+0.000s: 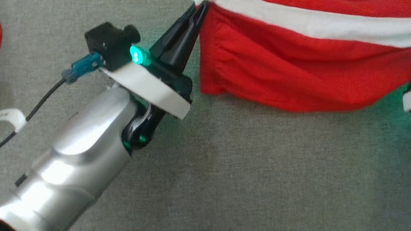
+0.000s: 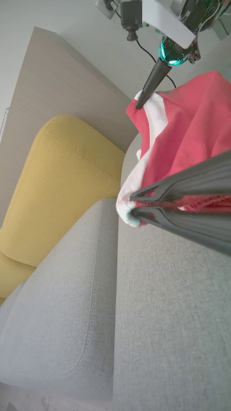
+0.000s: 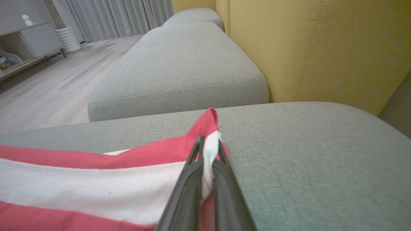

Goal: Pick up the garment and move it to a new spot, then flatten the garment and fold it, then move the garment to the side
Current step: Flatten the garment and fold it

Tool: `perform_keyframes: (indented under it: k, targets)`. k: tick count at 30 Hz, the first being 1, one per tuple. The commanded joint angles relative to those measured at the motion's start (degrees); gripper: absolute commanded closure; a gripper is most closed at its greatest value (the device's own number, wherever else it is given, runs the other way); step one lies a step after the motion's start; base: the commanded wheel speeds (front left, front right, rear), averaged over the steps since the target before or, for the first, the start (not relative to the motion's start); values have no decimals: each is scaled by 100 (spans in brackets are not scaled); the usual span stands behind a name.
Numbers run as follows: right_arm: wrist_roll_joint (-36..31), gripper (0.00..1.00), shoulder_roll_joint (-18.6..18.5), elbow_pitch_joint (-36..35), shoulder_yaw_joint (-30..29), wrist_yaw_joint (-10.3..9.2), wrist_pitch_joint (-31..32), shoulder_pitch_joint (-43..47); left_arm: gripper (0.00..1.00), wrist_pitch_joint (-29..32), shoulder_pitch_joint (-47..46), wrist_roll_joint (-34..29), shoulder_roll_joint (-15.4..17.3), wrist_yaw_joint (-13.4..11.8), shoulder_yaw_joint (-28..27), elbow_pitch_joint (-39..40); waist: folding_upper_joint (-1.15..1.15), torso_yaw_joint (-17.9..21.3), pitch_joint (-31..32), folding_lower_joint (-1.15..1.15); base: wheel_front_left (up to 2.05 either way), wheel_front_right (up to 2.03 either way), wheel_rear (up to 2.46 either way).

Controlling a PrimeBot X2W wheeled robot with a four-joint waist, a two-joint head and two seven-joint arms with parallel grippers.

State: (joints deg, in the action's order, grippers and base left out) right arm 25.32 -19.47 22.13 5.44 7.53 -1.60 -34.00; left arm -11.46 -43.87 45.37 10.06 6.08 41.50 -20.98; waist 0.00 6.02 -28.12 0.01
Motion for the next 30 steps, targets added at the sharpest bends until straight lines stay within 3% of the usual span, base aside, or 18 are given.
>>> perform_keyframes:
  k: [1, 2, 3, 4, 5, 10, 18, 22, 28, 29, 30]
  targets:
    - [69, 67, -132, 89, 135, -4, -167, -200, 100, -76, -300, -24, 47, 45, -133, -17, 0, -9, -91, -1, 0, 0, 0]
    - [119, 16, -108, 245, 242, -4, -247, -307, 97, -108, -369, -45, 39, 62, -115, -126, 0, -8, -123, -1, 0, 0, 0]
    - [206, 0, -73, 400, 311, -4, -339, -407, 69, -146, -422, -81, 36, 72, -103, -231, 0, -6, -151, -1, 0, 0, 0]
    - [249, 0, -67, 551, 372, -4, -444, -500, 22, -187, -453, -117, 19, 80, -94, -327, 0, -7, -172, -1, 0, 0, 0]
    - [269, 0, -92, 669, 460, -4, -568, -576, 0, -225, -465, -159, -8, 85, -85, -412, 0, -21, -190, -1, 0, 0, 0]
    - [511, 0, -167, 1180, 616, -4, -965, -629, 0, -344, -193, -591, -64, -61, -274, -479, 0, -115, -149, -1, 0, 0, 0]
    - [1267, 0, -418, 1556, 770, -4, -589, -273, 0, -352, 1551, -2230, -285, -730, -1606, 1199, 0, -310, 128, -1, 0, 0, 0]
    - [1509, 0, -482, 1781, 709, -4, -430, -304, 0, -352, 2172, -2616, -456, -783, -2003, 1695, 0, -463, 228, -1, 0, 0, 0]
    - [1759, 0, -637, 2428, 755, -4, 179, -378, 0, -353, 2886, -2969, -672, -663, -2406, 2215, 0, -827, 376, -1, 0, 0, 0]
    - [1804, 9, -633, 2514, 786, -4, 312, -371, 0, -353, 2947, -2996, -686, -644, -2439, 2251, 0, -875, 404, -1, 0, 0, 0]
    - [1868, 28, -624, 2563, 818, -4, 433, -362, 0, -353, 2997, -3014, -697, -631, -2475, 2285, 0, -913, 430, -1, 0, 0, 0]
